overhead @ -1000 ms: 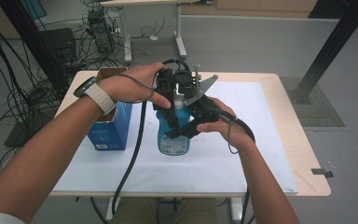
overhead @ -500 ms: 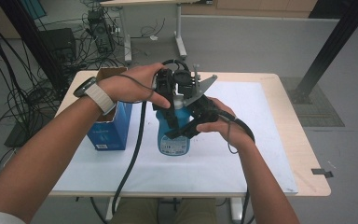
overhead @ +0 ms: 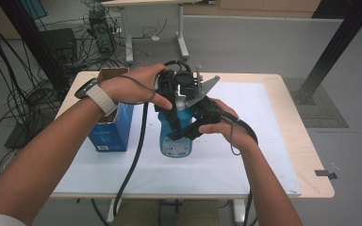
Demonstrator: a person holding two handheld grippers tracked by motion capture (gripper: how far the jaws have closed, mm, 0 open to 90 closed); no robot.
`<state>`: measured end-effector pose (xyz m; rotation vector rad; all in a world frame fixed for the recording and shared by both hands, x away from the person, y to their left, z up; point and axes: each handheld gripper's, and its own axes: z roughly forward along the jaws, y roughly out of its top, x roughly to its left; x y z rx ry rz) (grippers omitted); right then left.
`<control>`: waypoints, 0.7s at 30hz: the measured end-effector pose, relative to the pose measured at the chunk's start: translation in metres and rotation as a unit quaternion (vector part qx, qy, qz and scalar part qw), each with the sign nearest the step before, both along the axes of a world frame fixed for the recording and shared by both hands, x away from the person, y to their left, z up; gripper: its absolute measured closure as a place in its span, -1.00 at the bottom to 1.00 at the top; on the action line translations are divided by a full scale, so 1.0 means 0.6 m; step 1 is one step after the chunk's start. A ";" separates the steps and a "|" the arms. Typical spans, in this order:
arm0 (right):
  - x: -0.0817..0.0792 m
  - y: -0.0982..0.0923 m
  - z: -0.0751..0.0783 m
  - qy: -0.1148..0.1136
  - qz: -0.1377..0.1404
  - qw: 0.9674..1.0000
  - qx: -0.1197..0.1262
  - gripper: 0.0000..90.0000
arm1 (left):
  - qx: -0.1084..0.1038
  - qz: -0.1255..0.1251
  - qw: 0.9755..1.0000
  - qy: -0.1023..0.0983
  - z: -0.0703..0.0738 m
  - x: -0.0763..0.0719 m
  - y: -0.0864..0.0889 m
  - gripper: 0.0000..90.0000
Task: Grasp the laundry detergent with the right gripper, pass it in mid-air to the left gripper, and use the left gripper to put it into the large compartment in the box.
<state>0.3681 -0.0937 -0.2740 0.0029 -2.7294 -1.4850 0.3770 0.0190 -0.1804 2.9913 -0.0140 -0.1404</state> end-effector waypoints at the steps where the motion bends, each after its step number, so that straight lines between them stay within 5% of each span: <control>1: 0.000 0.000 0.000 0.000 0.000 1.000 0.000 -0.04 | 0.000 0.000 1.000 0.000 0.000 0.000 0.000 -0.16; 4: 0.000 0.000 0.000 -0.001 0.000 1.000 0.000 -0.04 | 0.000 -0.001 1.000 0.000 0.000 0.000 0.000 -0.16; 5: -0.009 0.000 0.005 0.031 -0.023 0.999 -0.011 -0.04 | -0.001 0.000 1.000 0.000 0.000 0.000 0.000 -0.16; 6: 0.000 0.000 0.000 0.000 -0.002 1.000 -0.001 -0.04 | -0.005 0.007 1.000 0.000 -0.001 -0.001 0.000 -0.16; 21: 0.001 0.000 0.001 0.000 0.000 1.000 -0.002 -0.04 | -0.008 0.010 1.000 0.000 -0.001 -0.002 0.000 -0.16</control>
